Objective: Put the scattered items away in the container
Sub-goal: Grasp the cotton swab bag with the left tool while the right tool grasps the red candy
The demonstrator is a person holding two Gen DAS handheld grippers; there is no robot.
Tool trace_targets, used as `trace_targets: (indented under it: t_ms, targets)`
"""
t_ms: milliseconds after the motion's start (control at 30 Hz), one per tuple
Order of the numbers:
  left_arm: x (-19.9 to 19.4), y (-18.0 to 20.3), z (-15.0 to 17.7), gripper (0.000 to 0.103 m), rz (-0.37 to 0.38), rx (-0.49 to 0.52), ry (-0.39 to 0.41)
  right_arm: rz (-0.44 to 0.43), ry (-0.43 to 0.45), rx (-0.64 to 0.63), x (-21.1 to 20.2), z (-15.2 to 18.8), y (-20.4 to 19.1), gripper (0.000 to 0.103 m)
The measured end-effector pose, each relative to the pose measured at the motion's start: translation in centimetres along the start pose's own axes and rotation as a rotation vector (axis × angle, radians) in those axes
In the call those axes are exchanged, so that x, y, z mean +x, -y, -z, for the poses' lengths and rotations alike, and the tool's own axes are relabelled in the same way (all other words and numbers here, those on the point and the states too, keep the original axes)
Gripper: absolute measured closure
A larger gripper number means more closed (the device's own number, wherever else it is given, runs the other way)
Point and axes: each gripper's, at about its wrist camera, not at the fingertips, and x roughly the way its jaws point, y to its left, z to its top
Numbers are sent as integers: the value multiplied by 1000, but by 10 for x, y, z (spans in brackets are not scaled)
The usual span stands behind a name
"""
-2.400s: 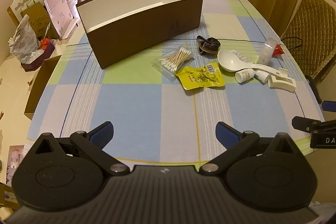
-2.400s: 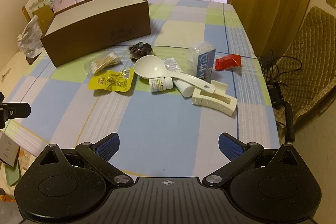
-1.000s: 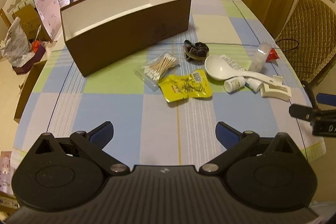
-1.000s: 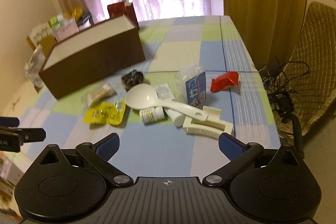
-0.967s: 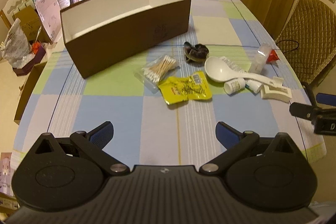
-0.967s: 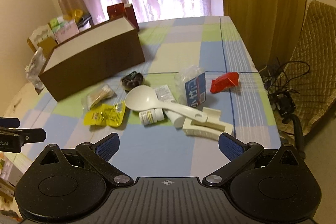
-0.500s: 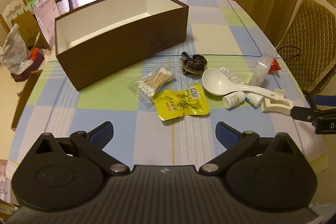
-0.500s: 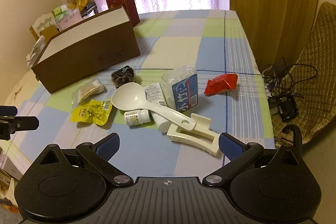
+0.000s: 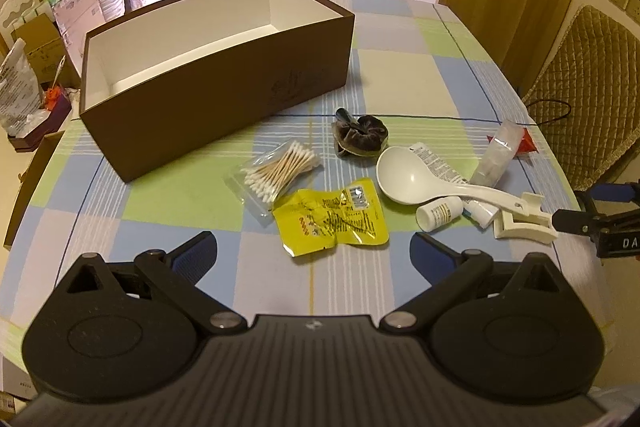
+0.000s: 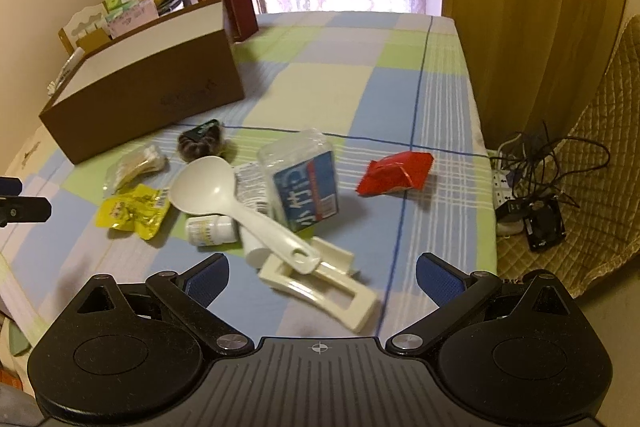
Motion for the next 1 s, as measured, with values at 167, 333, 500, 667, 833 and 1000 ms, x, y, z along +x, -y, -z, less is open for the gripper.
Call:
trace_targets:
  t_ms: [167,333,500,667,833,1000]
  targets:
    - [17,1,-1,14,0,22,-7,6,-9,8,8,-4,15,0]
    - [36,3,0,20,5,36,-23,10,-26,28,14,-8,31,0]
    - [58,20,3,20,-21,133,-41,19,-45,51,19,-8,44,0]
    - [76,24,4,20,-9,129,-76,20,-53,62,24,-10,55,0]
    - [83,16,-2,20,-14,94,-83,18,-33,16,33,-17,62,0]
    - [85,8,-7,20,-29,63,-89,-9,-11,-192,55,-31,71,24]
